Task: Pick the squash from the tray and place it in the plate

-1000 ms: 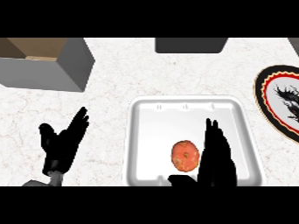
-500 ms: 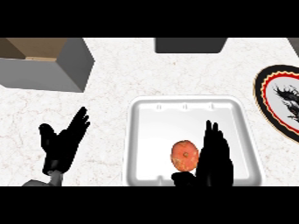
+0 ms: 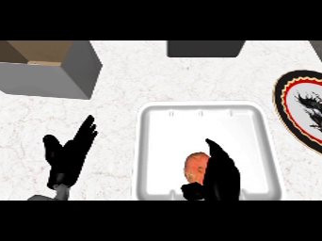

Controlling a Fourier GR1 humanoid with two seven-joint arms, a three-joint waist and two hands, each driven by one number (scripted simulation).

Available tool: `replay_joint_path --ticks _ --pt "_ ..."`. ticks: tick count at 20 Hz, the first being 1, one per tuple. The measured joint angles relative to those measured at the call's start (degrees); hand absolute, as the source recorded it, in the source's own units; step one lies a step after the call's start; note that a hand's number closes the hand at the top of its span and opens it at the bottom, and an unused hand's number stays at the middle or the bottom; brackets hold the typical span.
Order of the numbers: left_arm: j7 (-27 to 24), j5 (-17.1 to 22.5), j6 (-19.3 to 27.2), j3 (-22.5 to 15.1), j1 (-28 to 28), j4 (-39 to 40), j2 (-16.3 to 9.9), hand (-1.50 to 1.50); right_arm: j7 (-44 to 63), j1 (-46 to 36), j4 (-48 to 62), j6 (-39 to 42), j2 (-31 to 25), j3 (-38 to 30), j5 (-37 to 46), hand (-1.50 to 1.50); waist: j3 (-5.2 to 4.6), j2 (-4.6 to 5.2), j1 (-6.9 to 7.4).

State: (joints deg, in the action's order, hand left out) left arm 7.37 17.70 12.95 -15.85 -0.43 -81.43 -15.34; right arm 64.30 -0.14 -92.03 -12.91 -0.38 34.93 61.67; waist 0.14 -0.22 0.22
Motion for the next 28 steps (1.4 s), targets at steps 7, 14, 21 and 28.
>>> replay_joint_path --ticks 7,14,21,28 --pt "0.9 -1.1 -1.2 1.1 0.5 -0.3 0.6 0.0 -1.0 -2.9 2.7 1.8 0.0 -0.6 0.3 1.5 -0.01 -0.15 -0.07" --pt "0.4 -1.3 -2.8 2.9 -0.1 1.3 1.2 0.0 -2.2 -2.9 0.9 1.2 0.0 -0.5 8.5 1.5 0.1 -0.25 -0.34" --pt "2.1 -2.3 -2.2 2.8 0.0 -0.1 1.7 0.0 -12.1 -3.6 -3.6 -2.9 -3.2 2.8 10.4 1.5 0.03 -0.01 -0.24" --pt "2.3 -2.6 -3.1 3.4 0.9 -0.9 1.9 0.0 -14.9 -3.6 -13.0 -7.0 -5.7 0.6 13.2 1.5 0.0 -0.01 -0.43"
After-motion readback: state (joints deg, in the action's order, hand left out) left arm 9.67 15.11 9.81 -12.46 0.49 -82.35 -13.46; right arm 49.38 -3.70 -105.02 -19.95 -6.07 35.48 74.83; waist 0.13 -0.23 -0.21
